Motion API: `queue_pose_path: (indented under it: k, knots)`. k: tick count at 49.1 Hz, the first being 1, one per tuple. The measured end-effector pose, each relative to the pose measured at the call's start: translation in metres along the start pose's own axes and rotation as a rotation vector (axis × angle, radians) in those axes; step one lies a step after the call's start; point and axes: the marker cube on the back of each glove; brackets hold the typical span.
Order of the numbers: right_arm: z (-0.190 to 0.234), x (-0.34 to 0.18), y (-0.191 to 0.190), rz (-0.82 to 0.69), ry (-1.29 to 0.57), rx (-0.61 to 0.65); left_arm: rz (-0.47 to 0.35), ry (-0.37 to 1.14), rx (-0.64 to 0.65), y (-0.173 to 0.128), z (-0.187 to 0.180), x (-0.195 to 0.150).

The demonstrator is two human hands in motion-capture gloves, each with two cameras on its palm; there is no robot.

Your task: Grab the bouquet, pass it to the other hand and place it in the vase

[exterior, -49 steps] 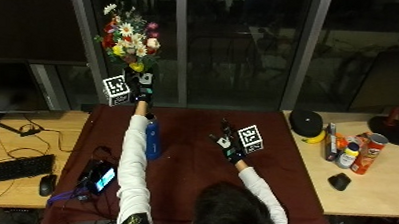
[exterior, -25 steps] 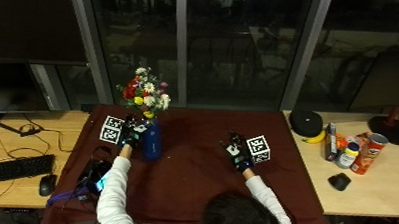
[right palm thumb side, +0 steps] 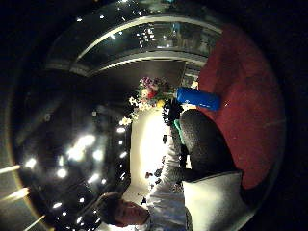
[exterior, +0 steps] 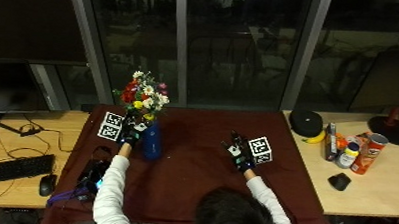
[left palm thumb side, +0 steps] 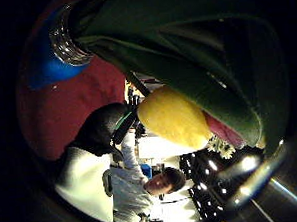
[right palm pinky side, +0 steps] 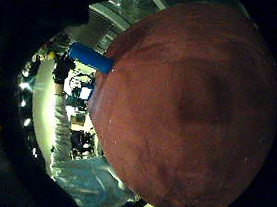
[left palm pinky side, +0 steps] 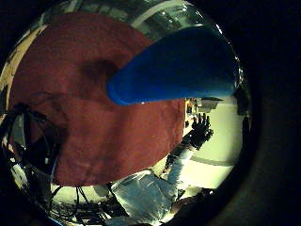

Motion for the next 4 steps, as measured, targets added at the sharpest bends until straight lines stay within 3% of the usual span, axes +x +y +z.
queue_pose_path:
  k: [4]
  knots:
    - [0.0037,-0.0019,-0.0017,-0.126,0.016,-0.016,0.007,-0.037,0.036,-0.0028,-0.0016,-0.0044]
